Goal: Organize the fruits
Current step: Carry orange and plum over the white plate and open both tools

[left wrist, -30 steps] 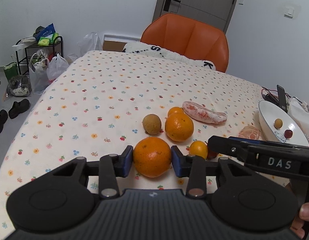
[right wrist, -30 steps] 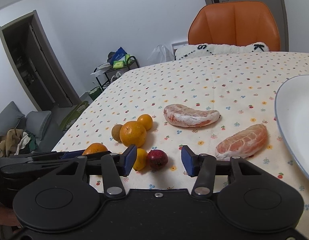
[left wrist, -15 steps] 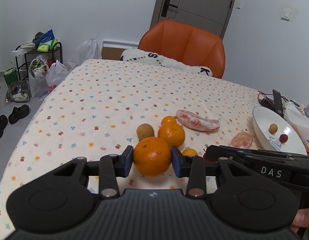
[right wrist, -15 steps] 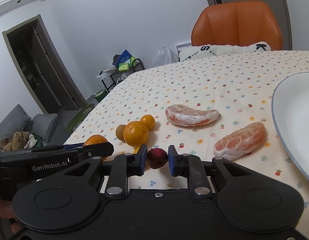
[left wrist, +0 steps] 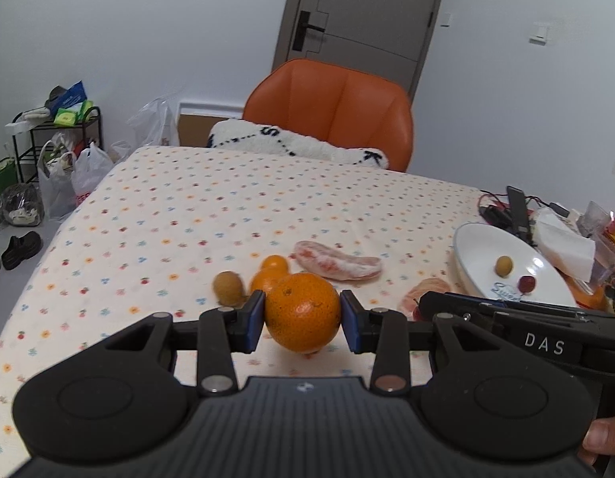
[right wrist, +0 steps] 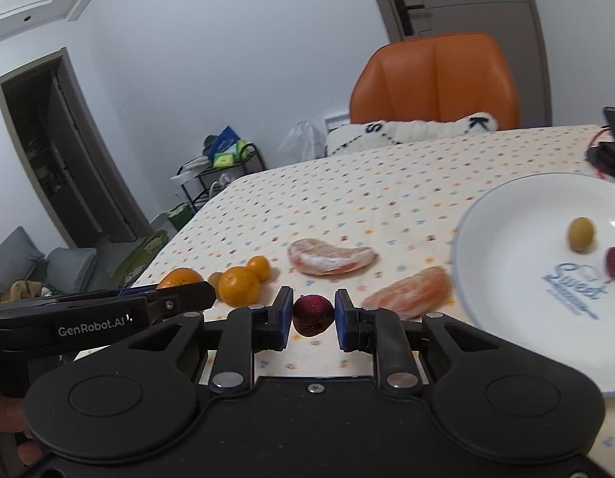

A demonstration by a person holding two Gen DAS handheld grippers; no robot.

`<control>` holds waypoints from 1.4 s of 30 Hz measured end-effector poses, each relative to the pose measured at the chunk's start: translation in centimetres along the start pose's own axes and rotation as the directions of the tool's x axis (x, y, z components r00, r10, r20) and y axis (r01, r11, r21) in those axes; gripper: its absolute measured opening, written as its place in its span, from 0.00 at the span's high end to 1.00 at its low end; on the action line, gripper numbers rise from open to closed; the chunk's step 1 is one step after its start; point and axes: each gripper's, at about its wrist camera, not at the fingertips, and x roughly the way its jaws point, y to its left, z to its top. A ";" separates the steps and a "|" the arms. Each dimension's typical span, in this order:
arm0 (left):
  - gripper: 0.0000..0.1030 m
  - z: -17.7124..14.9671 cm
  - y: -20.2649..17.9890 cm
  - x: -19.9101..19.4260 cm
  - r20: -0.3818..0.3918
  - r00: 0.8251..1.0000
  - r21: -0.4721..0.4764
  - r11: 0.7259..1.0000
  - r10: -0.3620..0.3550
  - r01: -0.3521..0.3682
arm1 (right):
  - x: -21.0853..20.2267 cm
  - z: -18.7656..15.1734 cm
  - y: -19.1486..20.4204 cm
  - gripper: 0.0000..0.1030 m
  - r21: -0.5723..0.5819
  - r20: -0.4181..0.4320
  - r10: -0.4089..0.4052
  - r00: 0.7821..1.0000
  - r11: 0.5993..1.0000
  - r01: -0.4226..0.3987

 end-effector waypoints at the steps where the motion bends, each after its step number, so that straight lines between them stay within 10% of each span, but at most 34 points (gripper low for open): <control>1: 0.62 0.0 -0.3 0.0 0.003 1.000 0.005 1.000 -0.005 0.005 | -0.3 0.0 -0.2 0.80 0.003 0.004 -0.006 1.000 1.000 0.006; 42: 0.62 0.3 -10.1 1.5 0.003 0.991 0.137 0.982 -0.131 0.129 | -7.6 -0.5 -7.2 0.80 0.107 0.109 -0.168 0.980 0.982 0.157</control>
